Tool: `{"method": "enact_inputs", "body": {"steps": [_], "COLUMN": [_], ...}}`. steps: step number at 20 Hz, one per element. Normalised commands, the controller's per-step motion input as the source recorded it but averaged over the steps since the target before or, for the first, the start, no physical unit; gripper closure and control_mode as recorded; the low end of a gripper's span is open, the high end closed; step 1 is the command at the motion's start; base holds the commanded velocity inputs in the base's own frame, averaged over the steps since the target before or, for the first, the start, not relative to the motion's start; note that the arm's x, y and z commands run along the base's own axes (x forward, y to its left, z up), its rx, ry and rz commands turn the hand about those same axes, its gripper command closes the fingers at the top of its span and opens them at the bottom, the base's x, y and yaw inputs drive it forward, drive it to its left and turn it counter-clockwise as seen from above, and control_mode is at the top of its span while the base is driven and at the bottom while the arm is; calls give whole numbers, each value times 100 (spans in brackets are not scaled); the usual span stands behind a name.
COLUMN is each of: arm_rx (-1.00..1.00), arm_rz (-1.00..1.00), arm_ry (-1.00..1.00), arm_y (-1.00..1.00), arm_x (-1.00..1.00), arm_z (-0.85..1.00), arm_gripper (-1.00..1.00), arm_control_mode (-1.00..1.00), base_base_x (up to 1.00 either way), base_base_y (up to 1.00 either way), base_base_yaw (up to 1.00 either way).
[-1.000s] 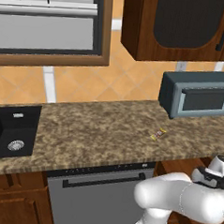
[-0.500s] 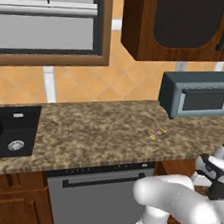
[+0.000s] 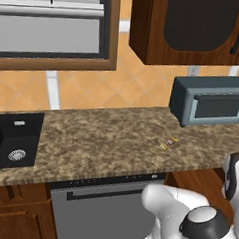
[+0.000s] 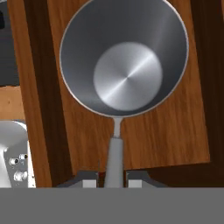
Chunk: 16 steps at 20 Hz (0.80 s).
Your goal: Pick the measuring cup from the drawer and place it on the counter.
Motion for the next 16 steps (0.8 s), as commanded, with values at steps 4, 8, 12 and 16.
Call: {"method": "enact_inputs", "body": {"steps": [4,8,12,16], "arm_rx": [2,0,4,1], "arm_rz": [8,7,6,0], "arm_ry": [-8,-9,-7,-4], "arm_y": [0,-3,-2,1], "arm_x": [0,-2,45,79], "arm_z": [100,100,89,65], "arm_gripper": [100,100,100,100], "arm_control_mode": [-100,-100,-100,-100], "base_base_x": [0,0,0,0], "base_base_y": [0,0,0,0], "base_base_yaw": [0,0,0,0]}}
